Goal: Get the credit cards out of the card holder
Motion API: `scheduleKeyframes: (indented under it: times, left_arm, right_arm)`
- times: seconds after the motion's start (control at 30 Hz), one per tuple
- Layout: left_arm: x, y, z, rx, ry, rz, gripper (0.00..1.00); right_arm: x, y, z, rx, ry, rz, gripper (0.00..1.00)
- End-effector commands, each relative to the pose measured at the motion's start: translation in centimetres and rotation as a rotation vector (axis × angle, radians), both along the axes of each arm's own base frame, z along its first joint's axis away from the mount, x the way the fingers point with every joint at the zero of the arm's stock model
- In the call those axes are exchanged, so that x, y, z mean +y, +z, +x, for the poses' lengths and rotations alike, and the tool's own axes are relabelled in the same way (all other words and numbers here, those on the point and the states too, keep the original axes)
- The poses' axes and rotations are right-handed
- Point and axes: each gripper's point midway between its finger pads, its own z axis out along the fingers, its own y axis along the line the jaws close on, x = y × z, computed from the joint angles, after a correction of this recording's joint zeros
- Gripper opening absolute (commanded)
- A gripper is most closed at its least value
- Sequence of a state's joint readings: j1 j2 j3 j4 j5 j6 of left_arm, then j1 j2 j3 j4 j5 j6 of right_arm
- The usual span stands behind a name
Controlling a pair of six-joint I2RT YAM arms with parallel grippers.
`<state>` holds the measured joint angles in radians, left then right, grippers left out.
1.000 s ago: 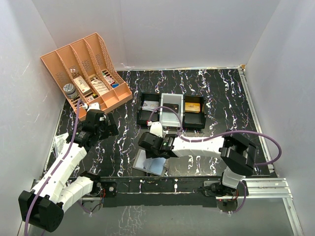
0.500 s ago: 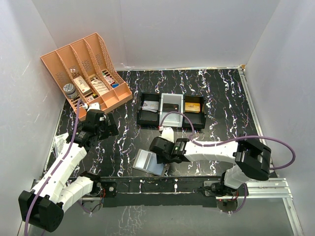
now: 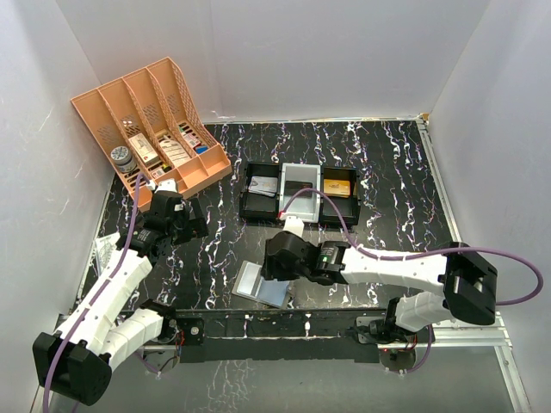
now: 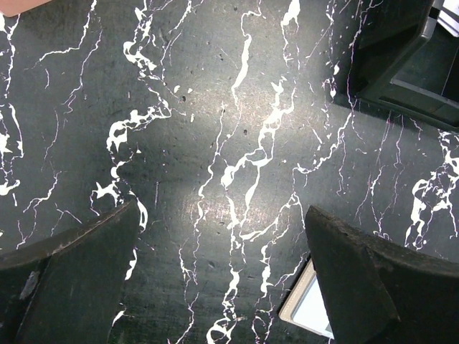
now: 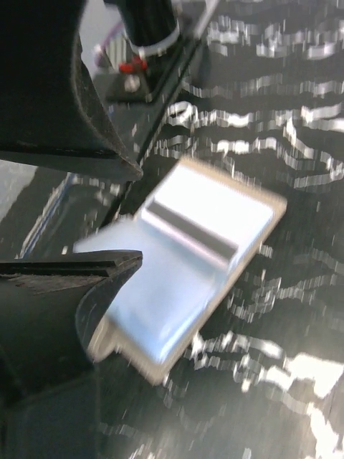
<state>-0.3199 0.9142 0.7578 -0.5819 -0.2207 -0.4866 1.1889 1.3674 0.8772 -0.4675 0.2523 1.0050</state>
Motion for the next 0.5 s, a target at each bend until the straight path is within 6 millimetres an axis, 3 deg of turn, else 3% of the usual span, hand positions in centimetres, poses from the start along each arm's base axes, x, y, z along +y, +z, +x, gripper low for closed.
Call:
scheduleKeyframes:
  times: [0.0,0.07,0.17,0.33,0.47]
  left_arm:
    - [-0.3,0.4,0.2,-0.011,-0.022,-0.009,0.98]
    - [-0.3,0.3,0.2,-0.005,-0.023,-0.008,0.98]
    - [-0.3,0.1,0.2,0.003,-0.023,-0.005,0.99]
    - [-1.0,-0.1,0.2,0.008,-0.06,-0.024,0.98]
    - [-2.9,0.1,0.3,-0.006,-0.158,-0.09,0.94]
  right_arm:
    - [6.7,6.1,0.4,-0.041,0.082,0.34,0.41]
    - [8.0,6.0,0.4,-0.035,0.111,0.362,0.41]
    - [9.0,4.0,0.4,0.0,0.135,0.298,0.38]
    - [7.4,-2.0,-0.5,0.107,0.079,0.184,0.37]
    - [5.5,-4.9,-1.4,0.166,0.033,0.198,0.37]
